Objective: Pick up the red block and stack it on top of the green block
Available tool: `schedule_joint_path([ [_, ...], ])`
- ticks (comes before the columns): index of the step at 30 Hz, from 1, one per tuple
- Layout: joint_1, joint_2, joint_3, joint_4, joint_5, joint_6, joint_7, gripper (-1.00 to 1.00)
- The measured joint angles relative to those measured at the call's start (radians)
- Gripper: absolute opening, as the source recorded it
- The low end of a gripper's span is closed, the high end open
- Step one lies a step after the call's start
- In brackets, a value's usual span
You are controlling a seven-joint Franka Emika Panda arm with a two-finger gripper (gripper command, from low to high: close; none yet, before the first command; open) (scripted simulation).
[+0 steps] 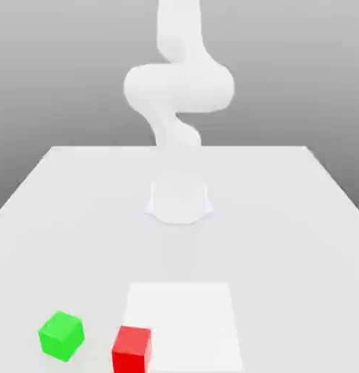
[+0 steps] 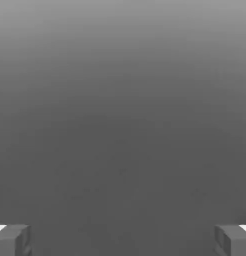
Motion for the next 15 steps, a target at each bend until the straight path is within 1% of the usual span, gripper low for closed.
schedule_joint_path([
  [15,-0.018,0.550,-0.058,-0.074,0.031,0.197,-0.031,0.00],
])
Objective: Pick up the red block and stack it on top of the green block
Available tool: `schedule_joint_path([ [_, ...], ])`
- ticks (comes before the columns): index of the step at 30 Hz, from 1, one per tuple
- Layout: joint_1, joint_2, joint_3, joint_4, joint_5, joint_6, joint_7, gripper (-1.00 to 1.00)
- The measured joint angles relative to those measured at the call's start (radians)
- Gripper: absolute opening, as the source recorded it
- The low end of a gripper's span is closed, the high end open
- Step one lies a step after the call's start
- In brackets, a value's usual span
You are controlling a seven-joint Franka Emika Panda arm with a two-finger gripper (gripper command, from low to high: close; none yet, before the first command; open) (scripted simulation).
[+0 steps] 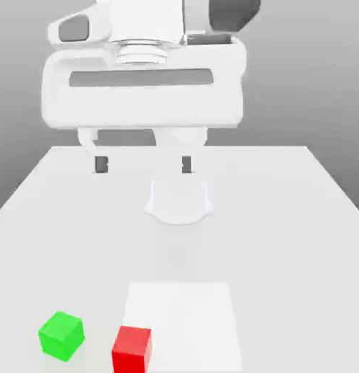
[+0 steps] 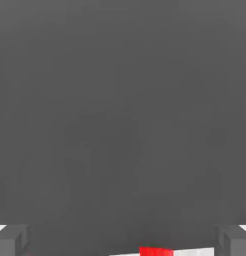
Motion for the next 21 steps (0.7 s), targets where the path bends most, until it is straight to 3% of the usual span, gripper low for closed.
schedule_joint_path([
  [10,-0.031,0.362,-0.020,-0.048,0.012,0.132,-0.014,0.00],
  [15,-0.050,0.543,0.001,-0.028,0.040,0.268,-0.035,0.00],
  [16,-0.053,0.562,0.005,-0.025,0.043,0.284,-0.038,-1.00],
  [21,-0.054,0.562,0.005,-0.025,0.042,0.284,-0.037,-1.00],
])
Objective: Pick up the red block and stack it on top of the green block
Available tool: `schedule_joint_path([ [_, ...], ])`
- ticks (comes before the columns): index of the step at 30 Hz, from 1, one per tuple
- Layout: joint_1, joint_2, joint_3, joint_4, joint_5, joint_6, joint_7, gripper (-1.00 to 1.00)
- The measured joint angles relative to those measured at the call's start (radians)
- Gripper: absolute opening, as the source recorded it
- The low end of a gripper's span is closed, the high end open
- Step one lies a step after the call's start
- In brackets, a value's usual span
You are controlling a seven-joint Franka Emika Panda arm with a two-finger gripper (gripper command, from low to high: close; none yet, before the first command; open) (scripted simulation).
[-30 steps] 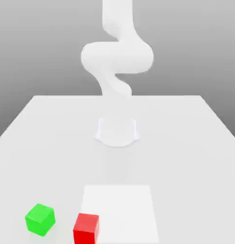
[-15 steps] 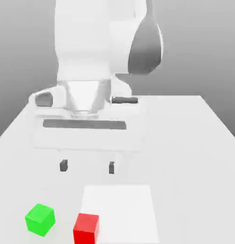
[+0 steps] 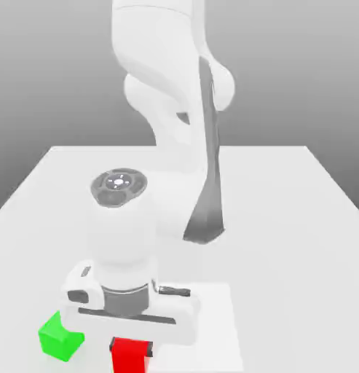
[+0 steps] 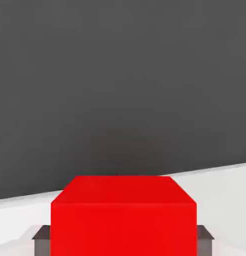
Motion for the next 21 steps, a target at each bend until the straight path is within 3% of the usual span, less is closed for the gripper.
schedule_joint_path([
  [7,0.005,-0.158,-0.021,-0.026,-0.031,-0.132,0.013,-1.00],
  [12,-0.114,-0.252,-0.103,-0.042,-0.033,-0.211,-0.173,-1.00],
  [17,-0.169,-0.144,-0.098,-0.040,0.023,-0.108,-0.270,-1.00],
  [18,-0.175,-0.118,-0.091,-0.039,0.033,-0.084,-0.278,1.00],
  [21,-0.175,-0.118,-0.091,-0.039,0.033,-0.084,-0.278,1.00],
])
